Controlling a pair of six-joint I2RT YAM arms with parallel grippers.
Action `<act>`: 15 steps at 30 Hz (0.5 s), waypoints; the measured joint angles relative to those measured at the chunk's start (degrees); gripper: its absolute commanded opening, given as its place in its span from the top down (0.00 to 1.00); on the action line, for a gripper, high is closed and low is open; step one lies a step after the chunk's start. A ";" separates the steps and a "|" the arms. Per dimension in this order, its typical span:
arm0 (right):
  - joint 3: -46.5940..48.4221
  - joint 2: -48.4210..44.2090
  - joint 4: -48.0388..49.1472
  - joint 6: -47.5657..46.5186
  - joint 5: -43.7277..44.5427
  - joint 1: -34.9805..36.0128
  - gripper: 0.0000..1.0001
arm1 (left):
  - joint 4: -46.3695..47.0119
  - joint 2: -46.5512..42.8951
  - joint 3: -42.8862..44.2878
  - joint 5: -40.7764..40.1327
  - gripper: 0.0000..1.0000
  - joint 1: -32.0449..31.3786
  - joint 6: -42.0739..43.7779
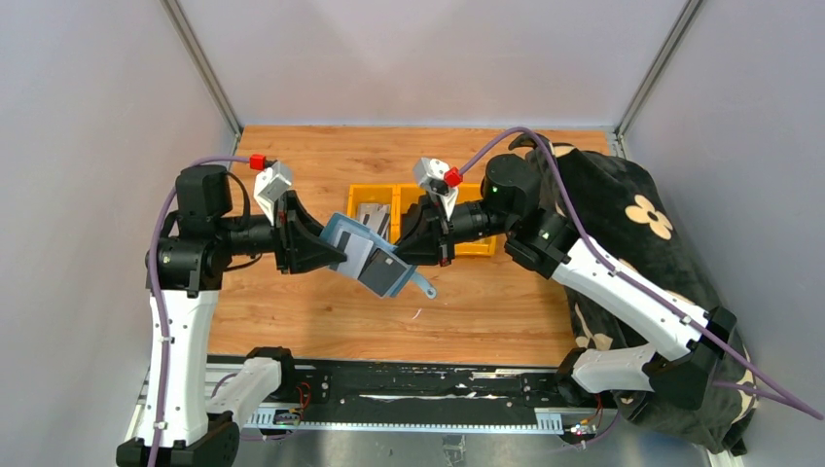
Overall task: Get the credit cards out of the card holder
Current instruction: Remove the credit card from the card holder.
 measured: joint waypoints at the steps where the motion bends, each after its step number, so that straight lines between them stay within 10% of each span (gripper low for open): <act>1: 0.00 0.04 0.07 0.09 0.02 0.00 0.84 | -0.02 0.22 -0.02 0.24 0.77 0.00 -0.22; 8: -1.20 0.26 1.25 2.89 1.20 -3.26 0.27 | -0.11 2.95 -0.04 -0.59 0.93 -0.04 -0.79; 15: -4.09 -0.63 2.10 7.54 3.67 -12.74 0.24 | -0.26 6.16 -0.02 -1.81 0.95 -0.04 -0.79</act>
